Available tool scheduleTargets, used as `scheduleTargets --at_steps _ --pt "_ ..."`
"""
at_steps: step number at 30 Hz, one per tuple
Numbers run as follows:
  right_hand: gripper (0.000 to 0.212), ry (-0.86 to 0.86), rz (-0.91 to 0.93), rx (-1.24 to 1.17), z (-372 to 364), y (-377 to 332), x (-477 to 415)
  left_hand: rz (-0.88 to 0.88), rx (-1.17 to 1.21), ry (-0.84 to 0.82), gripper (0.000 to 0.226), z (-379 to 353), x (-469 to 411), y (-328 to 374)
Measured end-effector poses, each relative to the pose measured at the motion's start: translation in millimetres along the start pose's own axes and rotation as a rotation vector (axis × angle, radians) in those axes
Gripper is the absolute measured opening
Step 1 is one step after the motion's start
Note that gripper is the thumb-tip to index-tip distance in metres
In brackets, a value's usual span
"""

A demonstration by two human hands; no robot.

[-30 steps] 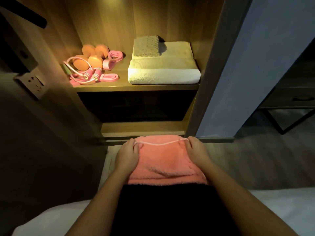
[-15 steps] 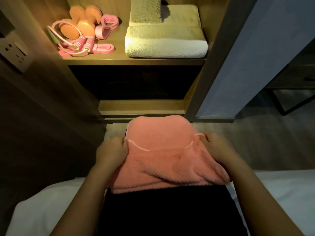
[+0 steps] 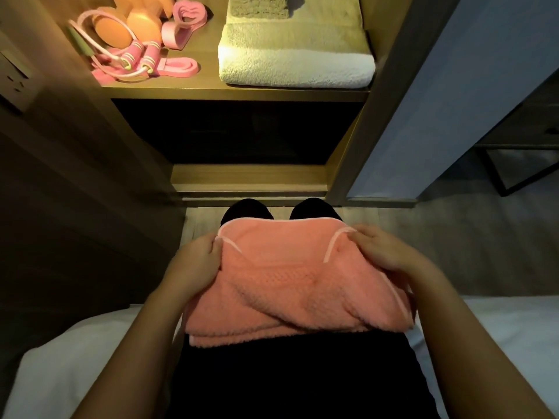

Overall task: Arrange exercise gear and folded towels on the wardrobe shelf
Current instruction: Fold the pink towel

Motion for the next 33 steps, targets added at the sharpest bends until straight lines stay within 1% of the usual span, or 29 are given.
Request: scheduleTargets --at_steps 3,5,7,9,13,17,20,22,25,27,29,31,33 --pt "0.029 0.282 0.004 -0.237 18.0 3.2 -4.0 0.092 0.14 0.169 0.031 14.5 -9.3 -5.4" --pt "0.032 0.359 -0.043 -0.317 22.0 12.7 -7.5 0.181 0.265 0.235 0.029 16.9 -13.9 -14.2" --pt "0.036 0.355 -0.118 -0.259 20.2 24.1 -14.4 0.229 0.261 0.231 0.027 12.4 -18.4 -19.5" --pt "0.037 0.338 -0.2 -0.202 16.3 34.1 -22.5 0.232 0.212 0.2 0.028 7.2 -26.1 -20.1" --pt "0.027 0.358 -0.317 -0.245 12.4 51.1 -32.4 0.25 0.148 0.132 0.02 -2.6 -43.6 -17.0" --pt "0.02 0.261 -0.391 -0.215 5.2 60.1 -36.4 0.322 0.319 0.041 0.012 -14.4 -50.9 -22.3" --pt "0.017 0.282 -0.393 -0.254 7.4 62.5 -37.5 0.328 0.436 0.025 0.01 -13.9 -51.4 -22.7" --pt "0.014 0.278 -0.414 -0.272 9.3 64.5 -37.7 0.321 0.497 -0.031 0.013 -13.1 -50.2 -22.1" --pt "0.013 0.212 -0.49 -0.292 12.9 68.9 -36.2 0.314 0.521 -0.152 0.017 -11.9 -47.9 -23.8" --pt "0.014 0.177 -0.525 -0.309 16.4 71.2 -35.0 0.311 0.539 -0.194 0.016 -8.7 -47.6 -25.3" --pt "0.013 0.176 -0.54 -0.353 19.5 73.3 -34.5 0.285 0.551 -0.23 0.015 -6.4 -48.4 -23.1" --pt "0.01 0.194 -0.546 -0.4 22.1 74.4 -32.8 0.257 0.532 -0.226 0.016 -4.3 -50.1 -19.5" --pt "0.008 0.238 -0.529 -0.451 26.0 76.0 -31.0 0.264 0.524 -0.153 0.017 0.0 -52.3 -19.0"
Point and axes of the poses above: each hand's wrist, its own x-axis away from the middle knuckle, its own z-axis out of the back of the hand, y = z × x, the point moved 7 cm from there along -x, towards the middle knuckle, and after that the axes turned 4 degrees about -x, right-handed, at the moved point
